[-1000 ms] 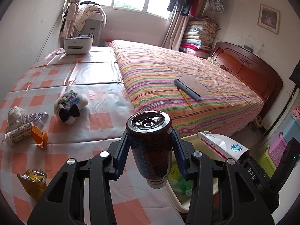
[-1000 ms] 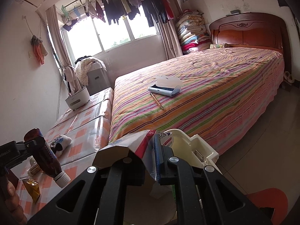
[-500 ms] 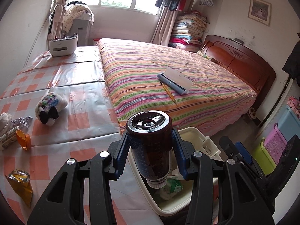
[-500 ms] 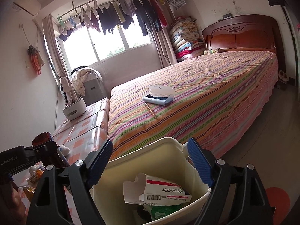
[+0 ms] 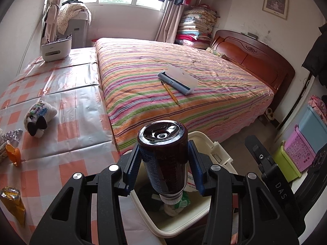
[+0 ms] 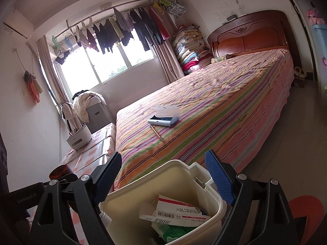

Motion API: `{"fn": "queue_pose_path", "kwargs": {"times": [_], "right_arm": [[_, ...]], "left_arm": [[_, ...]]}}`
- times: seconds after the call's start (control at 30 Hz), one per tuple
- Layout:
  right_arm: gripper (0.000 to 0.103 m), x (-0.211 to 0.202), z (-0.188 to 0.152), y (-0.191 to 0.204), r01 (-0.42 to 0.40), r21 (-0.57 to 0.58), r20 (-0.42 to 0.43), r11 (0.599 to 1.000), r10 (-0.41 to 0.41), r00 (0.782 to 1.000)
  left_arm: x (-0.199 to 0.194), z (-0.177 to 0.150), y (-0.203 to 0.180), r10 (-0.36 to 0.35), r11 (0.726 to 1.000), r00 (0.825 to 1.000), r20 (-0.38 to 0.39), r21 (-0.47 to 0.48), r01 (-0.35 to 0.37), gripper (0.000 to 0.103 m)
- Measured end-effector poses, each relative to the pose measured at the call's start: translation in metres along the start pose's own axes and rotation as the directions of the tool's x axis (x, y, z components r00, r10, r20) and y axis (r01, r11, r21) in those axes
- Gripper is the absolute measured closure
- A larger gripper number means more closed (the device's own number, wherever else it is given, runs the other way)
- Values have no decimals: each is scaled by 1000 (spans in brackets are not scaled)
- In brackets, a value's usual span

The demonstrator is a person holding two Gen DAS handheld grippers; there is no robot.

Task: Collect trash
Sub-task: 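Open the right tool to drop the white box while the left tool drops the bottle into the bin, then return both tools to the table and grasp the white plush cat with the right tool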

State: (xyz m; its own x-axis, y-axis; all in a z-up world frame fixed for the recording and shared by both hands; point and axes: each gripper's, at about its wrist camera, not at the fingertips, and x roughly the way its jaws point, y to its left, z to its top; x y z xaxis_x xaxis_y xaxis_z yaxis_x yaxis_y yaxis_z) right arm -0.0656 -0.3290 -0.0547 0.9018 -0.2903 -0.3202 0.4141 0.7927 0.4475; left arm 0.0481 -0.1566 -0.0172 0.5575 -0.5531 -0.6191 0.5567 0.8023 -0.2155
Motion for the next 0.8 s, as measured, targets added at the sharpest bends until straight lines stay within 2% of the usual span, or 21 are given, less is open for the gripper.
{"fn": "queue_pose_path", "kwargs": {"times": [0.23,0.33,0.37,0.4,0.47,0.57,0.8], "right_arm": [[20,-1,0,0,-4,7,2,1000,4,1000],[20,1,1,0,-5,8,-5,1000,5,1000],[19,1,1,1,-5,8,-5,1000,5,1000],[20,1,1,1,-5,7,-5,1000,5,1000],[20,1,1,1,-5,5,-5,1000,5,1000],[19,2,0,2,-7,-2,-7,1000,6,1000],[19,6,-3,11,-14,-26,-18,1000,13,1000]], "left_arm": [[11,-5,-5,-7,1000,999,-33,14,7,59],[9,-5,-5,2,1000,1000,-15,17,-1,44],[7,-4,-5,6,1000,1000,-5,18,-6,33],[5,-4,-5,13,1000,1000,9,19,-14,26],[1,-4,-3,36,999,999,32,26,-37,25],[-1,-3,3,59,998,998,33,35,-60,15],[-8,-2,35,116,993,993,32,-2,-116,15]]}}
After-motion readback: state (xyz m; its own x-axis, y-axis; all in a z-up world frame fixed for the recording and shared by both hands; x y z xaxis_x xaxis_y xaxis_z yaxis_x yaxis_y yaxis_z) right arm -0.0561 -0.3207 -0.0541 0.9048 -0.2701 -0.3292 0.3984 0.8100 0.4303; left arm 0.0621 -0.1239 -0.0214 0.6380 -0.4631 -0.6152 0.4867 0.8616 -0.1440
